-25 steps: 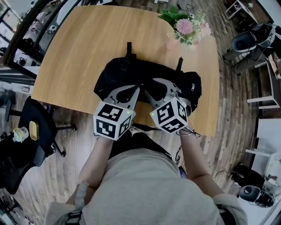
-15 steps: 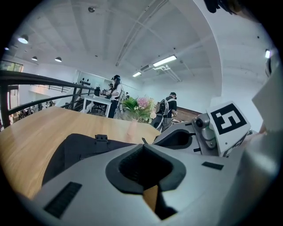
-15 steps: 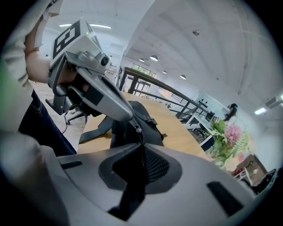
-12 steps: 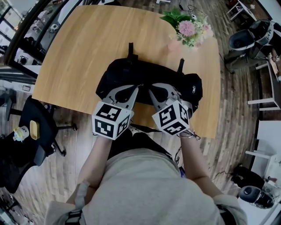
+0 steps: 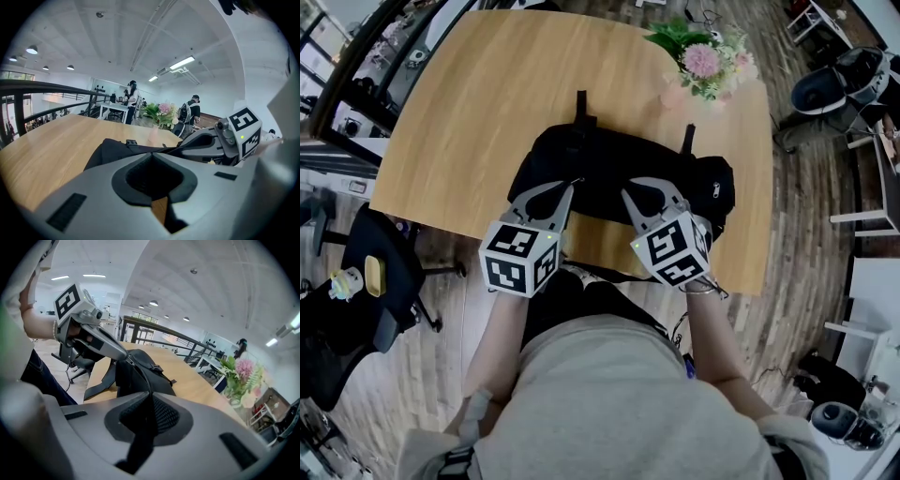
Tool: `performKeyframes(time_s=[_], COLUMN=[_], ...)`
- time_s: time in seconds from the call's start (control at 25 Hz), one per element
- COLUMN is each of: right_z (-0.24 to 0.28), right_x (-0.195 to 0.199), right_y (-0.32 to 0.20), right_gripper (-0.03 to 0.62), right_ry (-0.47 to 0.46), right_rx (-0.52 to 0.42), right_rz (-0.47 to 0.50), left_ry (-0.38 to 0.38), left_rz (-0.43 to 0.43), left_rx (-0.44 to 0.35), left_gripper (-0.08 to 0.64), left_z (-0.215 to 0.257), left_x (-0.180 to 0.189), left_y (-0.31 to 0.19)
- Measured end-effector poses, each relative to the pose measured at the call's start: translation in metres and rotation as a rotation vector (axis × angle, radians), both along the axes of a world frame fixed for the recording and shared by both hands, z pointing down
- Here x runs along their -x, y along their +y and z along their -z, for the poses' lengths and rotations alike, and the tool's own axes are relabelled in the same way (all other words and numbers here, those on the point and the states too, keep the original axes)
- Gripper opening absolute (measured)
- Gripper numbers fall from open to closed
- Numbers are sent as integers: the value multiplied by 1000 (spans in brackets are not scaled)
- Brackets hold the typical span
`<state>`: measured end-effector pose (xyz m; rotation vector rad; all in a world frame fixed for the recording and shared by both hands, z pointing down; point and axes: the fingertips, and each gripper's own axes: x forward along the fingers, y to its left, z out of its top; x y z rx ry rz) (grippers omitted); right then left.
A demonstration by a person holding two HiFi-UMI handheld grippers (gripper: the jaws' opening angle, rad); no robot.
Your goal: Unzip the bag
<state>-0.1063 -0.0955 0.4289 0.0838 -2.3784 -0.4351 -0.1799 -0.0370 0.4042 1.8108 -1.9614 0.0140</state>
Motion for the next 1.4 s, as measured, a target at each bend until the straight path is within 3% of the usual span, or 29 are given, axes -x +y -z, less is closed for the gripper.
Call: performKeyframes(time_s=[0.24, 0.72, 0.92, 1.4], right_z=[1, -3, 1, 5], right_x=[1, -1, 1, -4], right_y=[-3, -5, -5, -7], right_gripper=[31, 31, 32, 107], right_ry=[-9, 0, -23, -78], right_rx=[1, 11, 7, -4], right_rz=[-12, -42, -48, -121], left_ry=[-8, -102, -96, -115], left_rz=[26, 138, 157, 209], left_rx=[9, 84, 77, 112], left_gripper=[21, 23, 23, 23], left_z=[-1, -12, -12, -15], left_x=[8, 47, 49, 48], left_y=[5, 33, 35, 33])
